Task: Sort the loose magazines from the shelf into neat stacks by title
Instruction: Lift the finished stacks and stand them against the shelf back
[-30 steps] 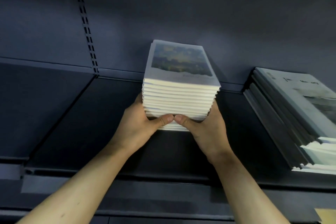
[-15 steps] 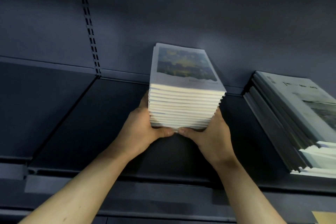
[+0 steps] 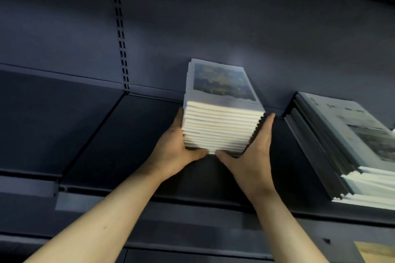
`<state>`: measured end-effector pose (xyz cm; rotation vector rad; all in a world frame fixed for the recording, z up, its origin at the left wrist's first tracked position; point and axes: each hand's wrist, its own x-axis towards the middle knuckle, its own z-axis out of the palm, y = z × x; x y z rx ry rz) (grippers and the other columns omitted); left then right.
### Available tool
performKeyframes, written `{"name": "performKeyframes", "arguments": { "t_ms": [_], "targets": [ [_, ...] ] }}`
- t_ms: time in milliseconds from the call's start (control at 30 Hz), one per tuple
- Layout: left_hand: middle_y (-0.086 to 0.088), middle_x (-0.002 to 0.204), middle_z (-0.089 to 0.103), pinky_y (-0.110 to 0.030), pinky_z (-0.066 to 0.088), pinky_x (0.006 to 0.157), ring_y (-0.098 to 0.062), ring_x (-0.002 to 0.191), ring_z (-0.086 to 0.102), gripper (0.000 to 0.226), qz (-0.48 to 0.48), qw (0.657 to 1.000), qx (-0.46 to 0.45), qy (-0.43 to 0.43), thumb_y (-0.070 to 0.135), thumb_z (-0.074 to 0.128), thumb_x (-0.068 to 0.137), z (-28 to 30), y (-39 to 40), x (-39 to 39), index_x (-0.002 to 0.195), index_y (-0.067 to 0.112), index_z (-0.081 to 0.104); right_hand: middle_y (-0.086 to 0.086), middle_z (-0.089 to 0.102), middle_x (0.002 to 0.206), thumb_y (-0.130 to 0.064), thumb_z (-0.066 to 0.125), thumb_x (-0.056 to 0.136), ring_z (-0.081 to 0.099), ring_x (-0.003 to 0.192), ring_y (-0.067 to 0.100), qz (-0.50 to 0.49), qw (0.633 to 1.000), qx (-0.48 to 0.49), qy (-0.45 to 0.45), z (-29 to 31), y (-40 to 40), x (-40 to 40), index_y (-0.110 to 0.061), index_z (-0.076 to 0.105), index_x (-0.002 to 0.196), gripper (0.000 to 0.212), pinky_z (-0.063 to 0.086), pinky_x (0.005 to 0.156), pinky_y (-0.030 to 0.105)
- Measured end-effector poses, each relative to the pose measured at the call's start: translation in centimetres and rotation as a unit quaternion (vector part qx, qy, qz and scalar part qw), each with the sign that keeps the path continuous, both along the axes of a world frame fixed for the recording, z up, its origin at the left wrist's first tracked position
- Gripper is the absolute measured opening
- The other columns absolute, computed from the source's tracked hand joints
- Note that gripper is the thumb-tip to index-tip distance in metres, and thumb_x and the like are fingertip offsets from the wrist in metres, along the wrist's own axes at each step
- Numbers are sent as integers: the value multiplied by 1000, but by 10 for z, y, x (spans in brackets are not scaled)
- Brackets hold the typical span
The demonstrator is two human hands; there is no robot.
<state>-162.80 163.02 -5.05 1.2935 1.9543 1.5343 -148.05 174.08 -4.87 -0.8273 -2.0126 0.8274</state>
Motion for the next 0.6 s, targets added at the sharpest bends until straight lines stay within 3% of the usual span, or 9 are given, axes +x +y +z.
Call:
{"name": "performKeyframes", "arguments": {
  "t_ms": [33,100,167,233,300,400,500,600],
  "targets": [
    [27,122,59,-20,46,101,10,115,54,93,-24,999,12,-38,13,84,73,1,-2,-1,147,32,31,6,1,166,-20,91,65,0,153,16,-32,997,68,-13,0,-6,0,-13,-5,158,134,15,124,44],
    [26,136,52,-21,39,109,7,127,46,102,-55,992,24,-114,23,81,77,7,-6,-4,152,41,14,18,-3,164,-25,83,72,-6,153,28,-50,974,219,-18,3,-26,-4,-5,1,156,119,6,124,51],
    [31,145,39,-35,26,117,6,135,36,99,-44,983,49,-170,55,75,77,11,-10,-7,150,51,10,20,-2,164,-29,73,80,-6,153,32,-30,957,287,-19,10,-49,-15,-10,5,157,104,1,123,49],
    [45,142,24,-28,17,116,18,132,26,86,-26,974,86,-206,69,51,81,24,-16,-6,151,50,4,18,-4,164,-35,66,85,-9,152,32,-25,951,305,-31,20,-61,-37,-15,9,157,94,-1,123,50],
    [35,152,9,-23,9,117,17,136,11,68,-16,969,117,-215,61,31,96,45,-14,-8,154,42,1,17,-4,165,-41,58,88,-12,151,32,-57,946,315,-47,27,-66,-63,-18,11,158,87,-3,121,54],
    [13,163,0,-32,1,123,-1,148,0,63,-28,969,137,-204,55,27,101,64,7,-23,156,32,5,17,4,164,-45,51,91,-7,151,35,-137,936,322,-45,27,-55,-92,-20,17,157,79,-6,119,58],
    [11,163,4,-29,2,122,-1,148,4,62,-78,967,116,-211,52,29,101,61,22,-26,156,28,11,15,15,163,-47,42,94,5,150,36,-175,915,359,-53,14,-40,-102,-24,19,156,70,-5,118,59],
    [16,162,-7,-18,0,117,4,146,-3,54,-101,971,121,-179,32,25,107,50,29,-27,156,28,2,16,23,161,-48,37,96,11,149,36,-189,901,389,-40,8,-33,-105,-22,24,153,65,-1,117,60]
  ]
}}
